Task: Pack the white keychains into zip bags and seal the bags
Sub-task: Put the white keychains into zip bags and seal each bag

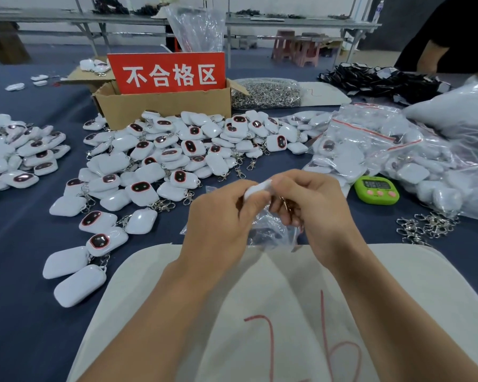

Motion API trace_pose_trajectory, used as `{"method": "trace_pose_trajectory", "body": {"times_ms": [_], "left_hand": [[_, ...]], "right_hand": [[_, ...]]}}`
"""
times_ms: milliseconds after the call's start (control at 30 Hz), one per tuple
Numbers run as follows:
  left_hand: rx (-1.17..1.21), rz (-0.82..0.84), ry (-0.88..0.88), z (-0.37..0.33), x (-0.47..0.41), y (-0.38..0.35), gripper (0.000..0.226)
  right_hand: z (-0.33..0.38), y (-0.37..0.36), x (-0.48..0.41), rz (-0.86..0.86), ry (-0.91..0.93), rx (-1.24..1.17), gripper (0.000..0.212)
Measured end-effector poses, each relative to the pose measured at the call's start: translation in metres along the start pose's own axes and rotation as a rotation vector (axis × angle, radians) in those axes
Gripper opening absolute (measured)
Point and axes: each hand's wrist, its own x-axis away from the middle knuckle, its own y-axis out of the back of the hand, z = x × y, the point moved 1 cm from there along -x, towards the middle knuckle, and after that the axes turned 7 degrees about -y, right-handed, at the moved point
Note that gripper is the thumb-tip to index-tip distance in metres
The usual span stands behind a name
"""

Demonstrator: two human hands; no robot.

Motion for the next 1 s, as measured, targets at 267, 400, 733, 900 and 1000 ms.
{"method": "trace_pose_trajectory", "body": {"times_ms": [267, 400, 733, 900, 1000], "left_hand": [[-0.052, -0.045, 0.009, -0.007, 0.000, -0.003, 0.025], [-0.330, -0.055, -0.038, -0.025, 0.007, -0.014, 0.032], [-0.365, 0.253, 0.207, -0.022, 0.006, -0.035, 0.037], [-0.497, 0.332, 0.140, -0.024, 0.007, -0.034, 0.035], [-0.529, 0.355, 0.093, -0.023, 0.007, -0.034, 0.033]], "right_hand": [[0.003, 0.008, -0.003, -0.120, 0.027, 0.110, 0.013], [0.005, 0.033, -0.012, -0.431, 0.053, 0.253, 0.010], [-0.001, 0.047, -0.015, -0.292, -0.017, 0.567, 0.028], [-0.010, 0.039, -0.019, -0.226, -0.097, 0.648, 0.009], [-0.012, 0.041, -0.022, -0.236, -0.129, 0.738, 0.011]]}}
